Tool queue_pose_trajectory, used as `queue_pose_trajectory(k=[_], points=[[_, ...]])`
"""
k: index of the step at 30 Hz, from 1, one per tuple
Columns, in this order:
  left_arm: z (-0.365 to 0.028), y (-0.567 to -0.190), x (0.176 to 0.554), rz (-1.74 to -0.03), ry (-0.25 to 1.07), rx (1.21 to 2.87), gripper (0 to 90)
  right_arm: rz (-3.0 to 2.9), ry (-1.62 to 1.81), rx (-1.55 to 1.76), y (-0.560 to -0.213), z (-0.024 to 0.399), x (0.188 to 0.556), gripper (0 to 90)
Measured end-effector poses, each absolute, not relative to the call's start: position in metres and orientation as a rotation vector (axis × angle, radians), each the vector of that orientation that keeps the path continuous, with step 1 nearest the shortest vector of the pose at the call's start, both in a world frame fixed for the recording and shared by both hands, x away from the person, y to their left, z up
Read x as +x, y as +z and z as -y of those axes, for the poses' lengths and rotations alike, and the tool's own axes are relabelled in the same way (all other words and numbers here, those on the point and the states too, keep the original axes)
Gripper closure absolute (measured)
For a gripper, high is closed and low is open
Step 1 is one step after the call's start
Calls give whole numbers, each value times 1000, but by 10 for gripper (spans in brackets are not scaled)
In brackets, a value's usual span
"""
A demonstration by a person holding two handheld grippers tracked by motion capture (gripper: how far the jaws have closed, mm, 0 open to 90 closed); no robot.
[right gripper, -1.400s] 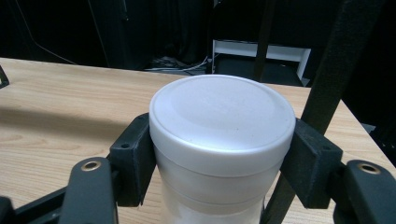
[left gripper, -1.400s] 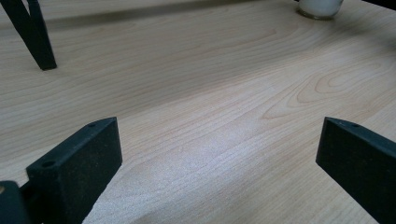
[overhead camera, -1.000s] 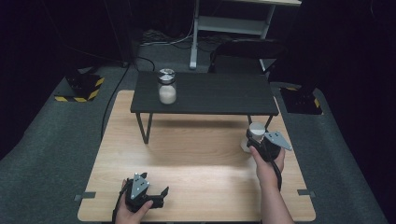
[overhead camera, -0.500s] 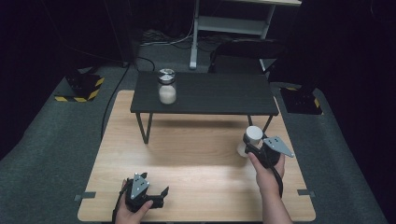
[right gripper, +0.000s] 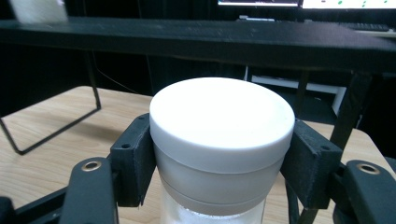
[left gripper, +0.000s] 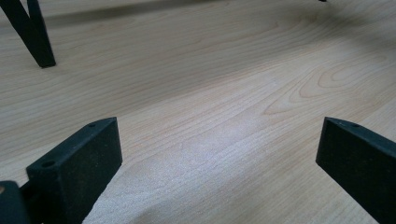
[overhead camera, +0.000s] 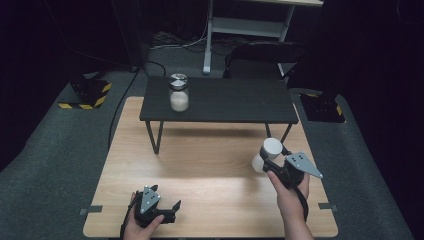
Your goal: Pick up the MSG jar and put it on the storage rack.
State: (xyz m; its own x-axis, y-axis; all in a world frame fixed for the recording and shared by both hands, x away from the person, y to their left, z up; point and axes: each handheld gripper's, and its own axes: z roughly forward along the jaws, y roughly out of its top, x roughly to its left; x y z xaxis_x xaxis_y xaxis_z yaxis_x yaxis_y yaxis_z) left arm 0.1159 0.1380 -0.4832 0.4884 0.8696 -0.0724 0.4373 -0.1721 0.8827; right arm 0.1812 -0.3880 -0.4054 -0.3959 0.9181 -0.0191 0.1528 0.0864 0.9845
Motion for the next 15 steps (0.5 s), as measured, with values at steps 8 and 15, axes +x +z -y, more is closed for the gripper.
queue_pose_trajectory(k=[8, 15], points=[[-138, -483, 116, -1104, 575, 1793, 3, -1657, 1400, 1028, -392, 383, 170, 344], [-137, -483, 115, -1102, 574, 1798, 3, -1649, 1421, 1007, -372, 377, 162, 344]])
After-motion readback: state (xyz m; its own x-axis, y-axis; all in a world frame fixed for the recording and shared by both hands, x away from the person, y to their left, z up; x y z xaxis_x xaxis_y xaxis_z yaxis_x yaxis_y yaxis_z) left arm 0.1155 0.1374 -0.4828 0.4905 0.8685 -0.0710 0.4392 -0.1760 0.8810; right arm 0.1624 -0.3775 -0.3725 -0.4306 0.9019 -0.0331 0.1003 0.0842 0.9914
